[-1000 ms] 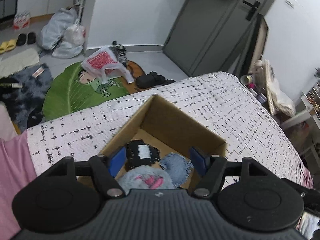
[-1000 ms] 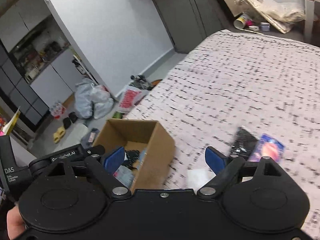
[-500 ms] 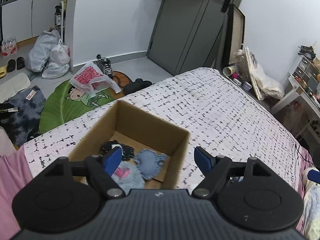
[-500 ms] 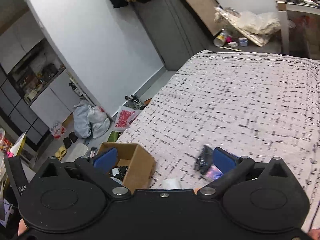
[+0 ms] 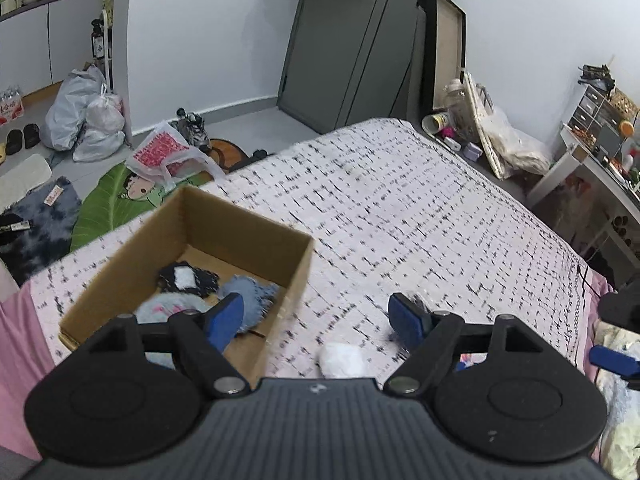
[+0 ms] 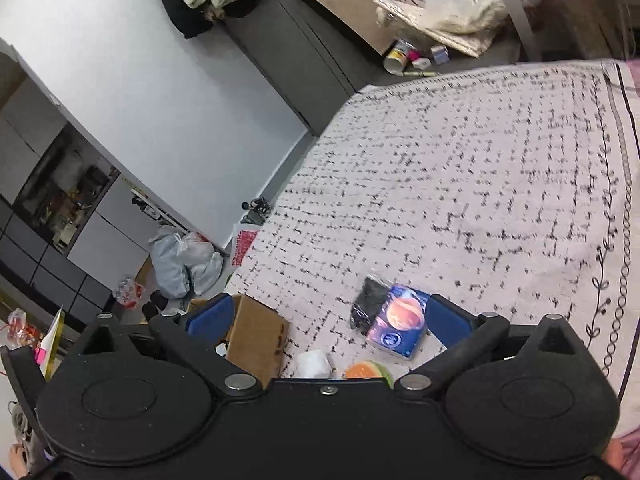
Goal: Organize soft objects
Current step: 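Move both tools back toward the remaining items on the bed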
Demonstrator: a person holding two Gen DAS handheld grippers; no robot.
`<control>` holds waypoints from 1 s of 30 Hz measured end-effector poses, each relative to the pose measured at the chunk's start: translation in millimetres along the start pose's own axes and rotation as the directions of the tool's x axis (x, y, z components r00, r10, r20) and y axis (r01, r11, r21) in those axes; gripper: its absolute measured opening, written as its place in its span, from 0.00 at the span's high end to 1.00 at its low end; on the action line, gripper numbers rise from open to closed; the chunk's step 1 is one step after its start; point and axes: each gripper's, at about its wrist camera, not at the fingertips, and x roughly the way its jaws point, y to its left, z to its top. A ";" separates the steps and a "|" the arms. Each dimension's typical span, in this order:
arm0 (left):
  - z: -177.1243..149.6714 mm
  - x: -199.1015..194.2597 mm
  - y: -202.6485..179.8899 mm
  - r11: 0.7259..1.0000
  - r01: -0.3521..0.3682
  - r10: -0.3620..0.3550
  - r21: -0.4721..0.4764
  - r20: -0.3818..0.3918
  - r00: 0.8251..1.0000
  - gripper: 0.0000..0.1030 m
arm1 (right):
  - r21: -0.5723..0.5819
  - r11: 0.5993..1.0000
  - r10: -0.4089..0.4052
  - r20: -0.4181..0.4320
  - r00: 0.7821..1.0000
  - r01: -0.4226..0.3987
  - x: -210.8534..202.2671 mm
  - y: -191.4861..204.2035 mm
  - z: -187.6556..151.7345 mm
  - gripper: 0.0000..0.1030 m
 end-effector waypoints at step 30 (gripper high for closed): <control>-30.6 93.8 -32.9 0.998 0.038 -0.024 0.049 -0.261 0.965 0.27 | 0.243 0.954 -0.128 -0.189 0.974 0.173 82.6 -34.1 -56.2 0.04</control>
